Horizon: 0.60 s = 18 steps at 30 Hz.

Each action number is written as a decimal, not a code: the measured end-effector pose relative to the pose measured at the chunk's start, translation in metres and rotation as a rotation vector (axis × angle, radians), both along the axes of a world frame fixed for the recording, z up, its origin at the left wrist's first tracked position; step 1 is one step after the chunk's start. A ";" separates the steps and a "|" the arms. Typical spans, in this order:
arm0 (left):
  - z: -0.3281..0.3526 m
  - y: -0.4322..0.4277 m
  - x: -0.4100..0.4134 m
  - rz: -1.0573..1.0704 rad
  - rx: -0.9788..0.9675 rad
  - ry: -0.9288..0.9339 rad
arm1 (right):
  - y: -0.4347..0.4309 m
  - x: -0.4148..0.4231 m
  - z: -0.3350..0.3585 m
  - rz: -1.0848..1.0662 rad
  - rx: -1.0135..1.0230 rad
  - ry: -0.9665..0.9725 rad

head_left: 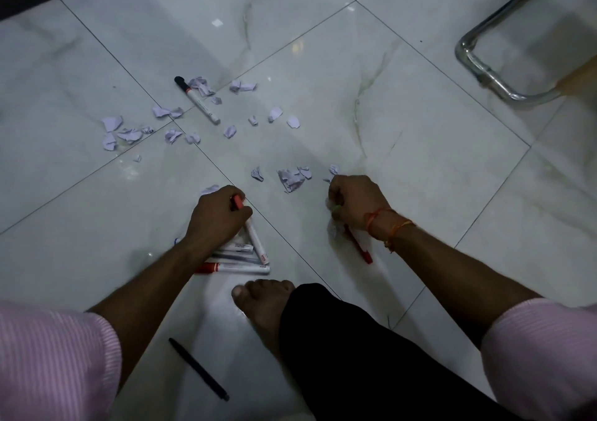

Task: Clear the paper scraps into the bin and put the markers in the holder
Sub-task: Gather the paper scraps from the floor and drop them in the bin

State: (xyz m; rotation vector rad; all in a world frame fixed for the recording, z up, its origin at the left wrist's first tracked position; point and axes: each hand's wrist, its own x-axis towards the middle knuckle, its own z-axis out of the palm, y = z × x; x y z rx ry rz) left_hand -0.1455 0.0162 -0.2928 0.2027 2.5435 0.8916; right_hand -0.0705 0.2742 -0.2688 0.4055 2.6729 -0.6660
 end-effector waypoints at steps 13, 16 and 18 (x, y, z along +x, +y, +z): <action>0.011 -0.045 -0.001 0.046 -0.146 -0.001 | -0.092 -0.049 0.042 0.278 -0.152 0.206; 0.014 -0.057 0.002 -0.013 -0.240 -0.036 | -0.108 -0.052 0.038 0.346 -0.163 0.182; 0.017 -0.065 0.004 -0.031 -0.265 -0.073 | -0.119 -0.055 0.033 0.373 -0.194 0.160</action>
